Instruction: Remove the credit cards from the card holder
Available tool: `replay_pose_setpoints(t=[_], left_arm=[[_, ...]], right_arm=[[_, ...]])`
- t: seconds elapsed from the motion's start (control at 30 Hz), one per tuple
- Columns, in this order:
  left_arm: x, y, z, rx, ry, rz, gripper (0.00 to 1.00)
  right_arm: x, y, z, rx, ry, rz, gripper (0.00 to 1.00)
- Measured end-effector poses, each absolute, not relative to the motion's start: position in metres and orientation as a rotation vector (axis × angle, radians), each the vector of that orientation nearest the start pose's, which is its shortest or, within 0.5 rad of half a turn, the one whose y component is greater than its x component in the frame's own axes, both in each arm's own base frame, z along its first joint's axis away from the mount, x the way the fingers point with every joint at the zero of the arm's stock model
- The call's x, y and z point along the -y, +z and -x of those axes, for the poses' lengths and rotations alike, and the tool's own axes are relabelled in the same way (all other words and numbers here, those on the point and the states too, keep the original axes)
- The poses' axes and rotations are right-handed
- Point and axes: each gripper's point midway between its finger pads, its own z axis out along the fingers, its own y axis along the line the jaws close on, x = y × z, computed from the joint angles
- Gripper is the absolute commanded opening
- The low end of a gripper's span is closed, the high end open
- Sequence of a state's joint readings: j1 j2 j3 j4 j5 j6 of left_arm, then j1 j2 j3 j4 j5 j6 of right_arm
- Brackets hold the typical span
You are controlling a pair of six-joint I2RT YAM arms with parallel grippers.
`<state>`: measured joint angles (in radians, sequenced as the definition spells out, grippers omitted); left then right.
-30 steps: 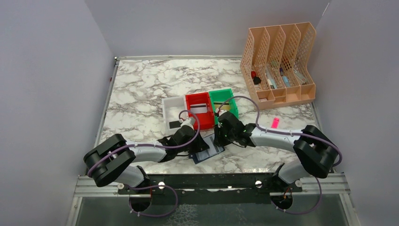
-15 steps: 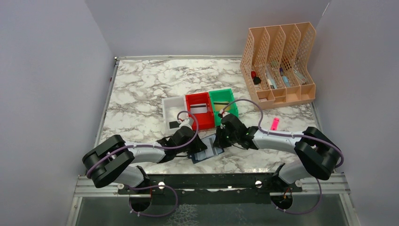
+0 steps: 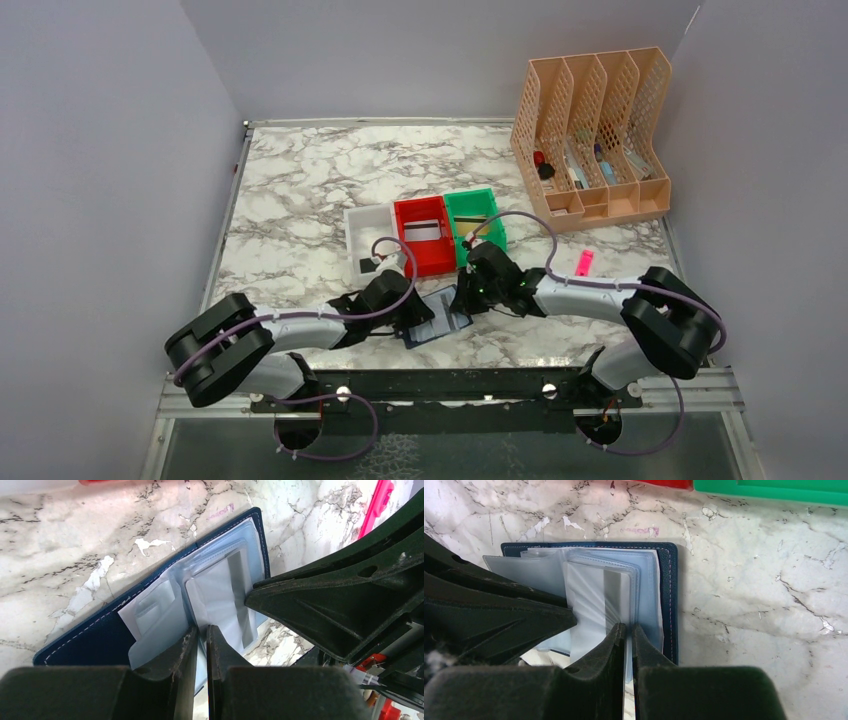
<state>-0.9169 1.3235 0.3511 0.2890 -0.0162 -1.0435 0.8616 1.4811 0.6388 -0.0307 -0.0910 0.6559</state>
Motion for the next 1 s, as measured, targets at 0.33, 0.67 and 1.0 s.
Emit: replay_pose_setpoints(t=[0.33, 0.67, 1.0], left_arm=[[0.271, 0.028, -0.167, -2.456, -0.957, 0.162, 0.0], [0.261, 0.029, -0.166, -2.455, -0.927, 0.166, 0.18], [0.274, 0.027, -0.166, -2.462, -0.995, 0.149, 0.2]], right_arm=[[-0.286, 0.023, -0.189, -2.583, 0.738, 0.315, 0.11], [-0.288, 0.024, -0.189, -2.583, 0.746, 0.321, 0.13], [-0.293, 0.024, -0.186, -2.591, 0.786, 0.329, 0.14]])
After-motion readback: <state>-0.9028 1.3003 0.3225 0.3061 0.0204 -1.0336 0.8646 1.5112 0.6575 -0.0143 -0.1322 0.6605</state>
